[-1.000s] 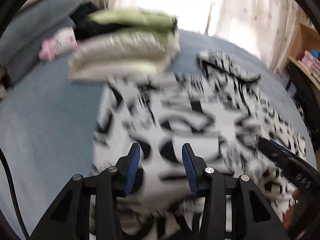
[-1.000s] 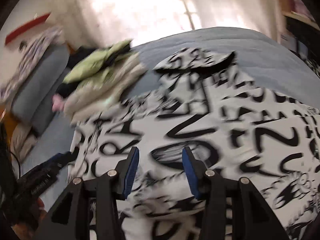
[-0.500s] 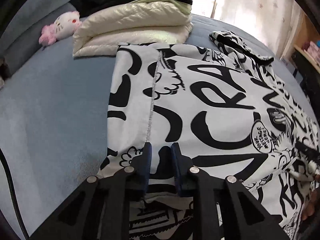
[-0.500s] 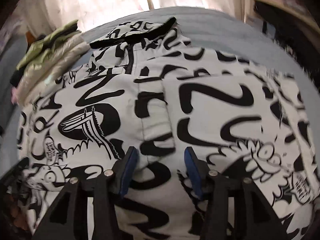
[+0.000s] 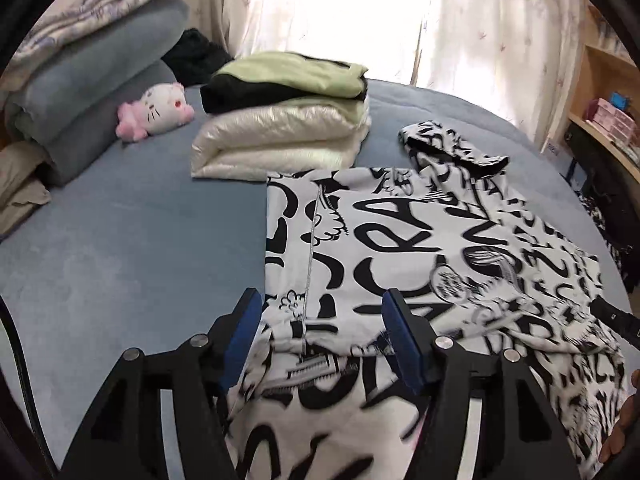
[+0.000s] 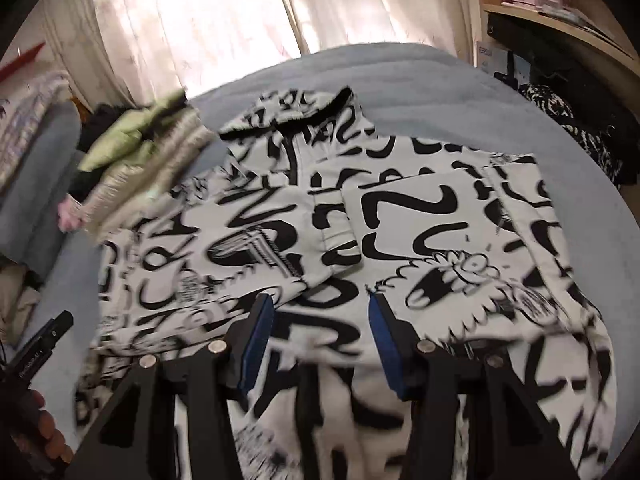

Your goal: Fold large clothes

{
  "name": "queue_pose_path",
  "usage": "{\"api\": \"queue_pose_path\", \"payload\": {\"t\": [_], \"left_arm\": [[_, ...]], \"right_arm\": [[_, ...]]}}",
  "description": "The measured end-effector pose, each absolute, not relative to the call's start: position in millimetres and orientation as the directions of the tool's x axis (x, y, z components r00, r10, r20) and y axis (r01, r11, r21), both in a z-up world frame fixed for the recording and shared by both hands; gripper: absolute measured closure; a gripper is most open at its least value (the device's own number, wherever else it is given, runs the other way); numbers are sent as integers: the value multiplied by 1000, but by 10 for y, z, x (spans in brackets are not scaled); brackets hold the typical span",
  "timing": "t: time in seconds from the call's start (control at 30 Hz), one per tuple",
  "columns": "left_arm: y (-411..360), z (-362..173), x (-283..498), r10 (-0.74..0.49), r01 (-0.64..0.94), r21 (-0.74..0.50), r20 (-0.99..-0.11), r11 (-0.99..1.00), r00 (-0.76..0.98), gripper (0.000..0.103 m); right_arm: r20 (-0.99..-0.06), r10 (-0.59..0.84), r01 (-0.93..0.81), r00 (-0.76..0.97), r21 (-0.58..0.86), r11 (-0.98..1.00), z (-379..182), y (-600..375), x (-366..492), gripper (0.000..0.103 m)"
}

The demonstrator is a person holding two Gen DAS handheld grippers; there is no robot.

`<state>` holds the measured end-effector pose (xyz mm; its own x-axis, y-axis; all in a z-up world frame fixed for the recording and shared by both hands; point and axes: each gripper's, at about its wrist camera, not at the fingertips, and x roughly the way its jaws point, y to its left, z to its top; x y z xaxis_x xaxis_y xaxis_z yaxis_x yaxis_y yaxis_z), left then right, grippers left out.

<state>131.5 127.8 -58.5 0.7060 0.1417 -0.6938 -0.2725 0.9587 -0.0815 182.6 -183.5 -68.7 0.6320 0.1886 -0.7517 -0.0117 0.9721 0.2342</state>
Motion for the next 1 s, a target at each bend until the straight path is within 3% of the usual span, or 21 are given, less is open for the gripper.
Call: {"api": "queue_pose_path", "payload": {"t": [0.27, 0.57, 1.0], "left_arm": [[1133, -153, 567, 147, -261, -81, -653, 962, 743, 33], [1030, -52, -124, 144, -248, -74, -642, 966, 753, 32], [1093, -218, -636, 133, -224, -46, -682, 974, 719, 32]], "right_arm": [[-685, 190, -33, 703, 235, 972, -187, -1879, 1058, 53], [-622, 221, -96, 751, 228, 969, 36, -1904, 354, 53], [-672, 147, -87, 726, 122, 989, -25, -2101, -270, 53]]}}
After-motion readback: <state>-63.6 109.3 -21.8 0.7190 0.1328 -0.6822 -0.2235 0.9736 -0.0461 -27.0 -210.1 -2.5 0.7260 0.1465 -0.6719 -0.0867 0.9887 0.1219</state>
